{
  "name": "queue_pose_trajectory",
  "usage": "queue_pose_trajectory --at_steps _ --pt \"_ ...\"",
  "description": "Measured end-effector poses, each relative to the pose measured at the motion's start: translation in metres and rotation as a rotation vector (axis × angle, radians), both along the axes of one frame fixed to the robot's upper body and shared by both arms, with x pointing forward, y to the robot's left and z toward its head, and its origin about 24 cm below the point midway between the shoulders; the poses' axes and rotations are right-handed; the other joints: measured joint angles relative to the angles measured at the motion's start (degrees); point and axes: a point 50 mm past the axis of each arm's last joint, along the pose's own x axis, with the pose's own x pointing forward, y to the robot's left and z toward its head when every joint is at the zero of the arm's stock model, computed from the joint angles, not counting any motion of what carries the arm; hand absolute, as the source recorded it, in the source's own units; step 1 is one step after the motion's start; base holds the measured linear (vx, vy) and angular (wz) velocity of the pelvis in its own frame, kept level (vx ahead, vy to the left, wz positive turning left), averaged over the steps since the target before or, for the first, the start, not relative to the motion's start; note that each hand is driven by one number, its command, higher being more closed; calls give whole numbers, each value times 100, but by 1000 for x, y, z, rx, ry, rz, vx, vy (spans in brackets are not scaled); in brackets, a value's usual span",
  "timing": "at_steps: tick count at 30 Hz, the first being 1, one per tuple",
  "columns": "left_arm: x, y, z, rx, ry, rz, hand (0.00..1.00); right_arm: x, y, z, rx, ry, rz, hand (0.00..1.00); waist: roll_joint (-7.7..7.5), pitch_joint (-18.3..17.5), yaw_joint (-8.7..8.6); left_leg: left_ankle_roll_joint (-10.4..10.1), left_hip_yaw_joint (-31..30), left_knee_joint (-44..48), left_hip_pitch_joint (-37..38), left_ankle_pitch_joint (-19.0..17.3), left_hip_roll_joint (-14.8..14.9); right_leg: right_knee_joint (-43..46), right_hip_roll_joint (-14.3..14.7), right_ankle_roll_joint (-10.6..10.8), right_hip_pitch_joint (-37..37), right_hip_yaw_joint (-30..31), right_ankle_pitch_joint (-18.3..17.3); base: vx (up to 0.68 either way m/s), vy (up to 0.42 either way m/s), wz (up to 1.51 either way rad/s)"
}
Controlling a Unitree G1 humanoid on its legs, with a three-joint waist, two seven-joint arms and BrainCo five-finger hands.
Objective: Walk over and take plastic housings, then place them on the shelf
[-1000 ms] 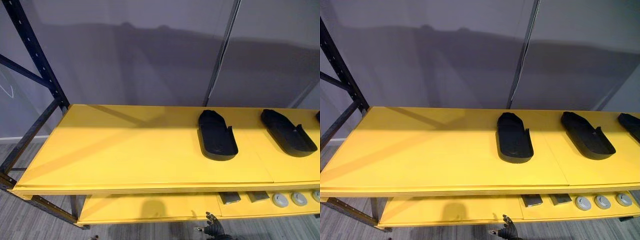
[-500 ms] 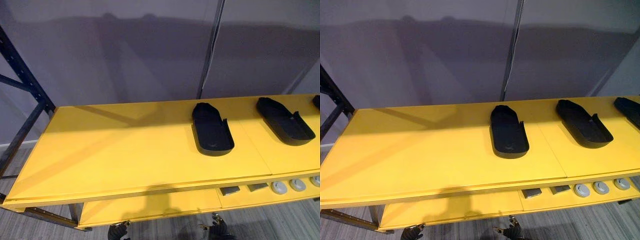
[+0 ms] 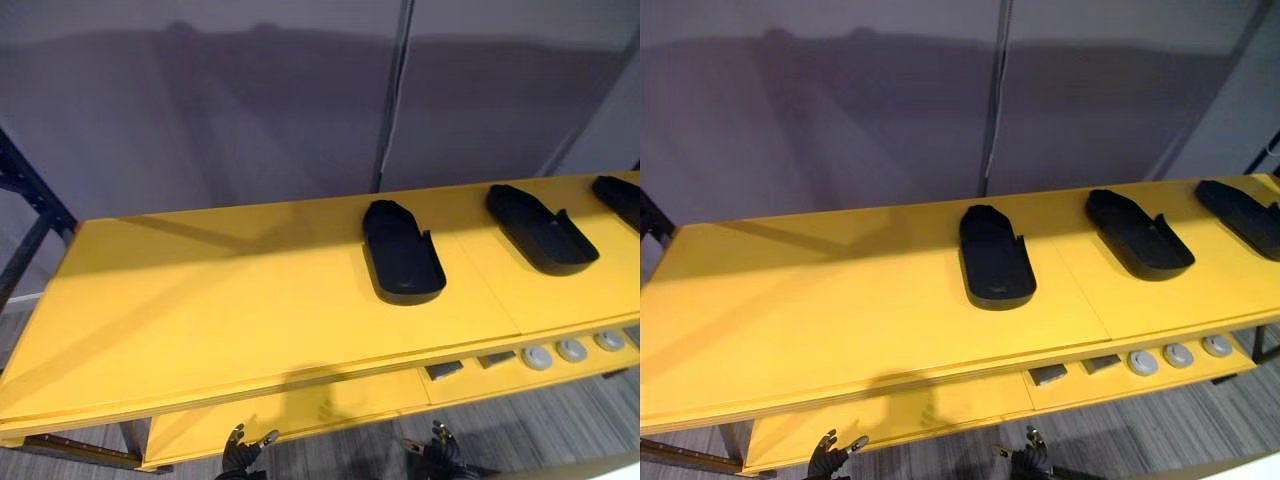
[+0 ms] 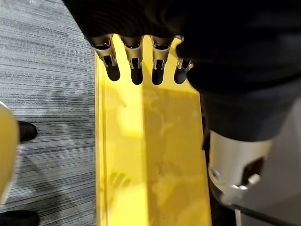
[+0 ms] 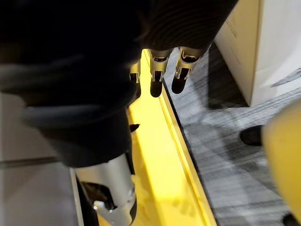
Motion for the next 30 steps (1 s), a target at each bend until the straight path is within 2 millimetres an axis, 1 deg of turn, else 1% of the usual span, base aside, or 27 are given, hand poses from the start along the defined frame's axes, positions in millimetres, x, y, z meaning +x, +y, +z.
queue_pose_trajectory --at_steps 3,4,5,6,7,9,10,11,12,13,14,15,16,17,18,19,20,21,23,24,25,26,27,28,29,30 --pt "9 -1 4 -6 -34 6 0 7 -2 4 -10 -28 4 0 -24 111 -14 98 104 341 -160 -152 -4 180 74 4 -196 238 5 -60 35 -46" --pt "15 -2 6 -10 -51 11 0 14 -2 7 -12 -49 9 0 -42 163 -17 135 154 519 -248 -239 -7 254 106 36 -333 405 31 -131 88 -77" --pt "20 -2 8 -10 -70 16 0 21 0 11 -15 -74 22 0 -62 201 6 195 387 713 -351 -350 13 354 164 66 -526 657 84 -147 98 -91" --pt "20 -1 9 -9 -73 21 0 26 2 14 -17 -94 34 0 -64 214 -6 226 484 814 -412 -404 28 363 200 93 -601 793 137 -196 139 -139" --pt "25 -1 10 -9 -85 23 0 41 6 23 -21 -151 56 0 -94 282 1 285 819 1059 -576 -515 82 317 283 170 -780 1135 344 -172 120 -126" --pt "34 0 14 -5 -108 18 0 51 9 30 -29 -190 72 0 -189 380 -30 373 1053 1266 -760 -576 121 152 287 229 -925 1332 612 -216 110 -98" --pt "44 -1 18 -6 -135 10 0 55 9 34 -38 -207 78 0 -214 430 -3 489 1267 1274 -918 -543 194 -80 255 250 -984 1322 819 -261 100 -75" --pt "50 -1 20 -3 -149 3 0 54 9 33 -40 -204 79 0 -240 467 37 561 1445 1237 -961 -490 203 746 186 213 -1242 733 417 -225 94 -66" --pt "52 -3 21 -5 -154 -5 0 52 8 32 -43 -198 78 0 -243 469 20 582 1503 1190 -937 -464 195 1252 127 198 -1314 484 132 -130 90 -47" --pt "52 -4 20 -6 -149 -17 0 49 7 30 -46 -185 78 0 -236 474 -6 609 1556 1106 -873 -414 166 1890 32 211 -1315 187 -259 -99 98 -33" --pt "52 -8 20 -3 -146 -52 0 44 6 26 -54 -160 86 0 -258 459 -8 623 1659 985 -802 -344 92 2678 -122 299 -1177 -88 -714 -90 78 -30" --pt "53 -8 21 -2 -148 -62 0 41 7 23 -51 -142 88 0 -311 415 -25 640 1733 893 -802 -256 25 2864 -218 274 -1011 -188 -941 -62 35 -27" --pt "54 -9 21 -3 -149 -61 0 38 7 20 -48 -126 90 0 -346 377 -16 632 1787 831 -806 -205 -21 2864 -287 280 -888 -242 -1077 -14 -15 -33" --pt "54 -8 21 0 -147 -61 0 36 7 15 -43 -91 98 0 -426 269 -3 616 1927 769 -865 -129 -59 2540 -406 308 -663 -396 -1266 -4 -30 -76" --pt "52 -5 19 6 -138 -63 0 37 8 11 -50 -62 125 0 -449 239 67 568 2147 720 -901 -47 -88 1786 -485 253 -520 -587 -1316 -3 -39 -97" --pt "51 -5 18 7 -127 -65 0 39 6 10 -60 -54 143 0 -438 182 90 573 2129 639 -968 20 -146 1452 -463 203 -520 -666 -1298 -56 -75 -127" --pt "48 -9 13 -4 -95 -79 0 41 -5 8 -101 -24 173 0 -229 87 40 558 1889 360 -1042 236 -115 796 -258 -26 -421 -507 -879 -62 -70 -97" --pt "47 -10 13 -4 -89 -90 0 40 -10 7 -117 -7 175 0 -191 61 2 512 1853 217 -984 353 -107 507 -205 -54 -329 -438 -691 -76 -80 -83" --pt "46 -12 12 -2 -86 -108 0 34 -18 5 -133 18 169 0 -182 19 -10 436 1928 -15 -802 464 -45 185 -75 -60 -278 -207 -428 -66 -59 -78" --pt "44 -11 10 -2 -75 -107 0 35 -20 5 -141 16 172 0 -163 -7 -18 400 2044 -86 -755 499 46 -27 5 -80 -281 -204 -213 -81 -59 -99" --pt "44 -10 10 0 -72 -107 0 37 -19 6 -144 13 177 0 -162 -15 -14 388 2135 -105 -746 517 117 -131 16 -102 -309 -279 -112 -118 -101 -112" --pt "43 -9 9 3 -66 -106 0 42 -17 8 -149 -1 191 0 -168 -28 -7 384 2394 -106 -738 539 231 -93 -139 -350 -384 -1154 -199 -124 -92 -120" --pt "43 -8 9 6 -63 -107 0 46 -16 10 -148 -11 195 0 -150 -5 -6 382 2709 -121 -610 540 263 548 -694 -377 -566 -2557 -409 -107 -72 -130" --pt "40 -6 9 11 -57 -105 0 48 -13 10 -146 -14 203 0 -164 -7 33 379 2935 -118 -511 538 268 791 -952 -339 -612 -3154 -397 -54 -30 -155" --pt "35 0 7 24 -39 -100 0 51 -7 11 -143 -23 229 0 -175 15 88 365 3224 -95 -298 533 259 1064 -1121 -328 -695 -3709 -375 -25 -36 -144" --pt "32 2 6 26 -30 -98 0 53 -6 12 -146 -30 242 0 -153 25 111 340 3258 -103 -212 549 252 1061 -1098 -372 -685 -3825 -382 -31 -107 -158"
